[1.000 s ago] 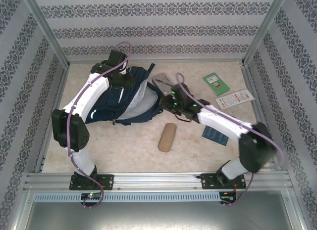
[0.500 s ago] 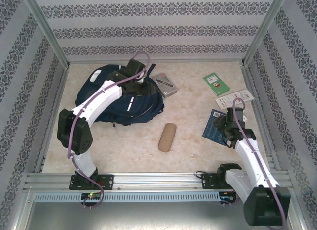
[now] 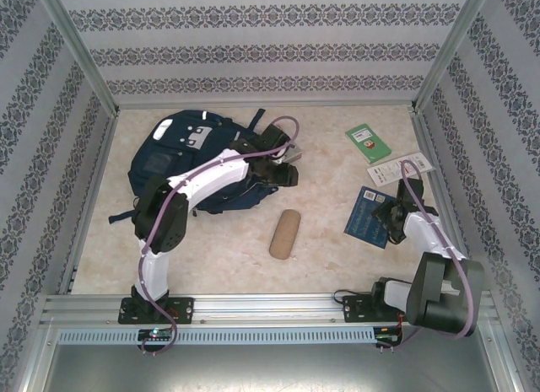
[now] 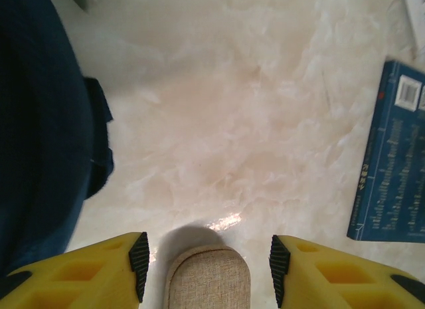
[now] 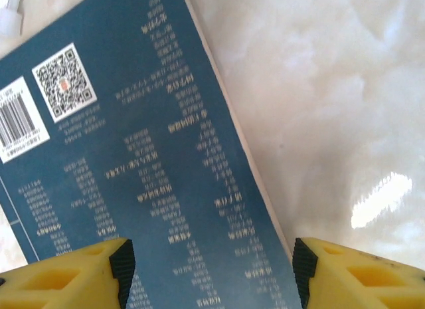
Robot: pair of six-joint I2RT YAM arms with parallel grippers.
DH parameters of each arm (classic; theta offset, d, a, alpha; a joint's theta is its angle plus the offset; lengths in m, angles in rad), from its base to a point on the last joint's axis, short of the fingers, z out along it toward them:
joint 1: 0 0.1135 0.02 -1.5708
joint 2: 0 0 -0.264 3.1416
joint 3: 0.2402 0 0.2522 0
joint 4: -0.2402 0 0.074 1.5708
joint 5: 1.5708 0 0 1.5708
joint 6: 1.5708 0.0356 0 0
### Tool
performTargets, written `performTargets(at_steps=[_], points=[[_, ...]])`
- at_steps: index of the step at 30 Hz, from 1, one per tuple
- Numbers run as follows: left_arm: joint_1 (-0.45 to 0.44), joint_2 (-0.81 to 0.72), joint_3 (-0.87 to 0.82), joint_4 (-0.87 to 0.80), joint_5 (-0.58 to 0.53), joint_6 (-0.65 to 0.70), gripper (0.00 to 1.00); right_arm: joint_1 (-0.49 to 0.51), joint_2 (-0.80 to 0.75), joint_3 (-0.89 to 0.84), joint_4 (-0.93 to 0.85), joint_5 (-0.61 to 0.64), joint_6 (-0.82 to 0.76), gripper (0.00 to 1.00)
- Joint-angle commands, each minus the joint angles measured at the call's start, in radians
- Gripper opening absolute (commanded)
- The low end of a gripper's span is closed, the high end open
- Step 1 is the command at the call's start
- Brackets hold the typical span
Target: Pack the student bag
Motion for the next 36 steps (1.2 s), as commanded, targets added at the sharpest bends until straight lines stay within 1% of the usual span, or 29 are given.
performTargets(at_steps=[1, 5, 7, 10, 13, 18, 21, 23, 24, 30, 36], points=[[-0.032, 0.023, 0.057, 0.037, 0.025, -0.022, 0.53, -0.027, 0.067, 0.035, 0.045, -0.073, -0.049, 0.66], [-0.051, 0.071, 0.094, 0.039, 0.046, -0.034, 0.53, -0.017, 0.143, 0.061, 0.063, -0.185, -0.077, 0.63], [-0.057, 0.091, 0.106, 0.042, 0.057, -0.040, 0.53, 0.027, 0.147, 0.069, 0.063, -0.200, -0.075, 0.60], [-0.060, 0.119, 0.119, 0.050, 0.080, -0.050, 0.53, 0.114, 0.134, 0.076, 0.057, -0.161, -0.057, 0.60], [-0.063, 0.151, 0.134, 0.056, 0.092, -0.053, 0.51, 0.174, 0.135, 0.077, 0.058, -0.133, -0.039, 0.60], [-0.065, 0.213, 0.185, 0.046, 0.103, -0.038, 0.50, 0.245, 0.166, 0.101, 0.042, -0.089, -0.057, 0.56], [-0.065, 0.235, 0.211, 0.039, 0.106, -0.032, 0.49, 0.268, 0.205, 0.130, 0.018, -0.057, -0.082, 0.54], [-0.065, 0.239, 0.214, 0.039, 0.103, -0.026, 0.49, 0.279, 0.231, 0.145, 0.007, -0.048, -0.096, 0.49], [-0.065, 0.239, 0.215, 0.037, 0.102, -0.023, 0.49, 0.290, 0.242, 0.157, -0.002, -0.043, -0.104, 0.48], [-0.065, 0.258, 0.228, 0.031, 0.084, 0.015, 0.49, 0.380, 0.295, 0.209, -0.026, -0.006, -0.144, 0.47], [-0.063, 0.324, 0.311, 0.009, 0.069, 0.070, 0.47, 0.458, 0.338, 0.254, -0.032, 0.003, -0.158, 0.46]])
